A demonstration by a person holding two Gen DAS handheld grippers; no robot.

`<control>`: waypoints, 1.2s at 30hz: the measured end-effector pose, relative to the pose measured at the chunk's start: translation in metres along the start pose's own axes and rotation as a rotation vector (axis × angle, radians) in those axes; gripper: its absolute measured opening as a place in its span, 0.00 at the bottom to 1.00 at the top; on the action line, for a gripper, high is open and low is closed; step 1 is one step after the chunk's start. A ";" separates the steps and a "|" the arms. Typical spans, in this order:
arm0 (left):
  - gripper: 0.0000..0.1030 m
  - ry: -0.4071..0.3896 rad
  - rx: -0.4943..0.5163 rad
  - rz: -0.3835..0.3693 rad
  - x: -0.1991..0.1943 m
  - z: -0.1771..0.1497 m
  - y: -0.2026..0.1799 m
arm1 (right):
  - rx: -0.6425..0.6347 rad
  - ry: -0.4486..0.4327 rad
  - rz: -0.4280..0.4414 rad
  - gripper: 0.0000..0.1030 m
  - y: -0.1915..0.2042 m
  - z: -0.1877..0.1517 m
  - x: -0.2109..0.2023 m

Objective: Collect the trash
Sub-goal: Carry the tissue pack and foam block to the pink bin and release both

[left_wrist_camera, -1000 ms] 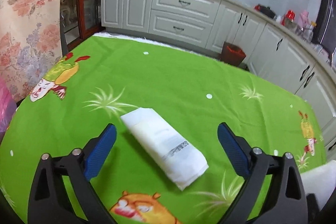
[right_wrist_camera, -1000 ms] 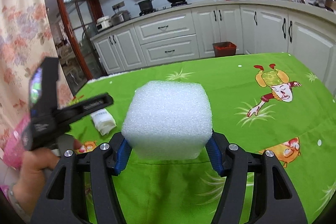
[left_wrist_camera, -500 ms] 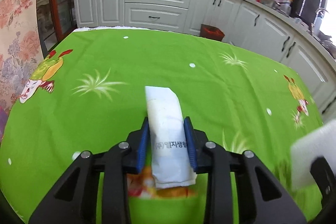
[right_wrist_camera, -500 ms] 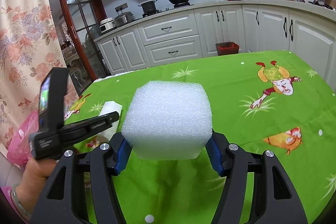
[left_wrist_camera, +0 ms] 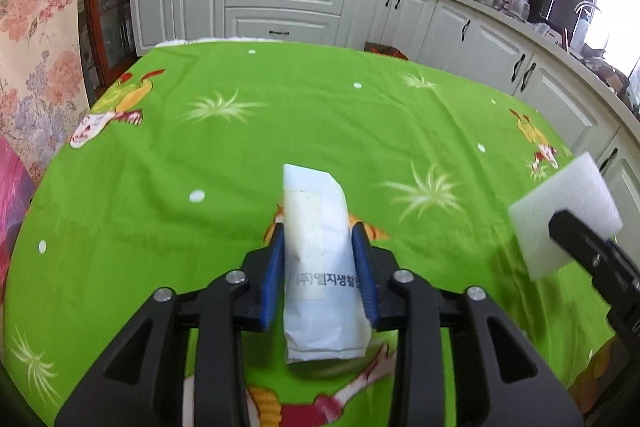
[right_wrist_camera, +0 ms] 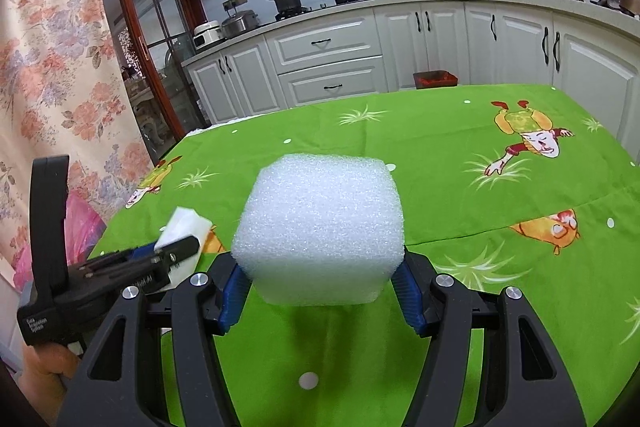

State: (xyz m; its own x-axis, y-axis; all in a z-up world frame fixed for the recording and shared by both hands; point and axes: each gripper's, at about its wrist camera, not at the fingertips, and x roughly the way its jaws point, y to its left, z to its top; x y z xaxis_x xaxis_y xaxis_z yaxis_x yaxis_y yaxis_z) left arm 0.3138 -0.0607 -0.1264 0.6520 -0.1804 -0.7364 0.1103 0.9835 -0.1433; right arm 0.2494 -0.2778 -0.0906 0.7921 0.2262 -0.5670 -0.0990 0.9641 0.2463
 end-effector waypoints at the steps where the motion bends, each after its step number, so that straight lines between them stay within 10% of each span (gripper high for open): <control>1: 0.43 0.007 -0.007 0.003 -0.001 -0.002 0.001 | -0.001 0.000 0.001 0.58 0.001 0.000 -0.001; 36: 0.30 -0.360 0.067 0.057 -0.136 -0.079 0.009 | -0.169 0.011 0.049 0.58 0.056 -0.033 -0.034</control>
State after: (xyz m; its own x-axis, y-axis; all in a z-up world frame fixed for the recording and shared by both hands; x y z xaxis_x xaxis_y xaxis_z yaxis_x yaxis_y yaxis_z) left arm 0.1670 -0.0280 -0.0801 0.8792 -0.1215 -0.4606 0.1077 0.9926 -0.0561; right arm 0.1968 -0.2271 -0.0839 0.7775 0.2741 -0.5660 -0.2379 0.9613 0.1388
